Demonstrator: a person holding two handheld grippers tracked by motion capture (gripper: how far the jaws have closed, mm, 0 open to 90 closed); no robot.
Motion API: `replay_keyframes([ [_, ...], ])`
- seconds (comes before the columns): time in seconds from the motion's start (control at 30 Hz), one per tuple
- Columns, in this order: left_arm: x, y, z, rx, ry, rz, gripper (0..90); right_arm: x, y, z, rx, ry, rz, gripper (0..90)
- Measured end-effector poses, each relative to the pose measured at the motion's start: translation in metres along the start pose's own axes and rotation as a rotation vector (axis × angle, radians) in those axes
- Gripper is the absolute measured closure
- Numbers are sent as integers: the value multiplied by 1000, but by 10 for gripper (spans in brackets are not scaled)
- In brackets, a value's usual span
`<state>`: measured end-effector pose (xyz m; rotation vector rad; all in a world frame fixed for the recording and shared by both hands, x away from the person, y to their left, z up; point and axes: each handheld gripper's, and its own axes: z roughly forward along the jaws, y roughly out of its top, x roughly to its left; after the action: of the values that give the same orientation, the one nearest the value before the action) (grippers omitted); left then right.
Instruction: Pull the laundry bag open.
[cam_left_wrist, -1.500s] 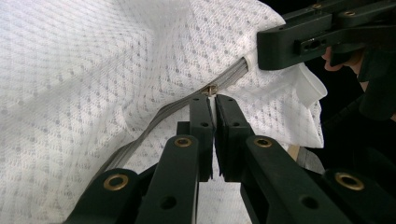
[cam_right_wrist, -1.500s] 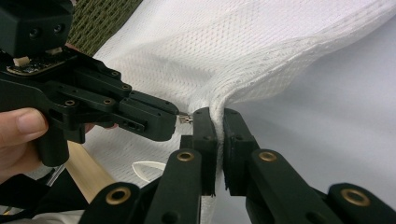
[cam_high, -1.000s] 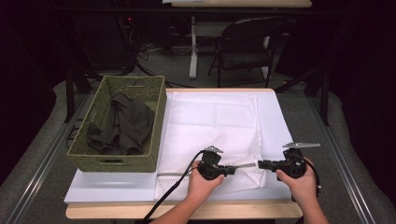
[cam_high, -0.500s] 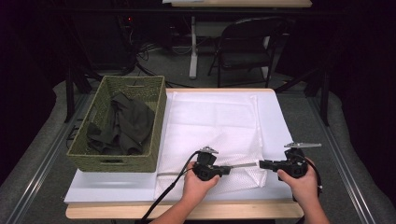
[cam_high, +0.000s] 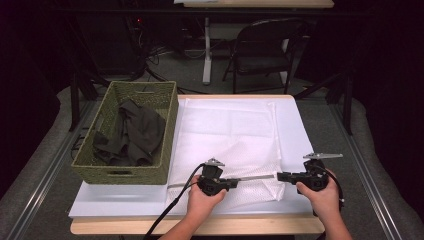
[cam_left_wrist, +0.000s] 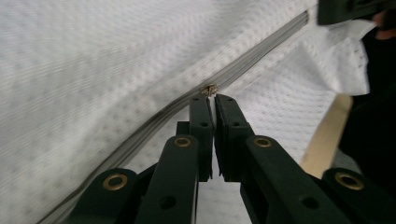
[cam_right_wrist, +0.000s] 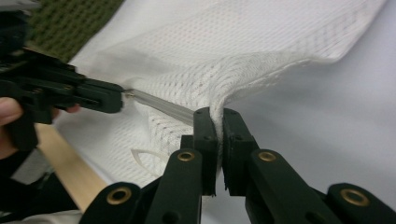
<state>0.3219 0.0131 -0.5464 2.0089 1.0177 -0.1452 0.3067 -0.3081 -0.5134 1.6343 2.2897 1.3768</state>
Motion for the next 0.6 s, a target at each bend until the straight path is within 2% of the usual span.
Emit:
replay_keyframes([
  [0.07,3,-1,-3,2,8,0,868,0,0,0,-1,-18,-10,861],
  [0.1,5,-3,-5,-11,-6,-17,868,-1,0,0,-2,-22,-11,860],
  [0.13,6,-4,-7,-6,-5,-27,868,-2,0,-1,-1,0,2,861],
  [0.17,7,-5,-10,-6,16,-14,867,-2,0,-1,-1,-22,-7,860],
  [0.23,9,-7,-14,-12,5,-23,868,-2,0,-1,-1,-7,-1,860],
  [0.27,9,-7,-16,-10,29,-14,868,-2,0,-1,-1,4,4,860],
  [0.3,9,-8,-18,-13,32,-14,868,-2,0,-1,1,-20,-9,860],
  [0.33,10,-9,-19,-17,27,-18,868,-2,0,-1,2,-24,-11,860],
  [0.37,11,-10,-20,-13,41,-20,867,-2,0,-1,-1,-1,4,860],
  [0.4,12,-10,-21,-11,60,-13,868,-2,0,-1,-2,-7,2,860],
  [0.43,13,-12,-22,-13,70,-14,867,-2,0,-1,-2,-24,-4,860],
  [0.5,17,-14,-25,-12,67,-33,867,-3,0,-2,-3,-19,-1,860],
  [0.53,18,-15,-26,-11,86,-29,868,-3,0,-2,-4,-16,1,860],
  [0.57,19,-16,-28,-15,98,-30,867,-3,0,-2,-6,-33,-6,860],
  [0.6,21,-17,-31,-15,100,-35,867,-3,-1,-2,-4,-32,-6,860],
])
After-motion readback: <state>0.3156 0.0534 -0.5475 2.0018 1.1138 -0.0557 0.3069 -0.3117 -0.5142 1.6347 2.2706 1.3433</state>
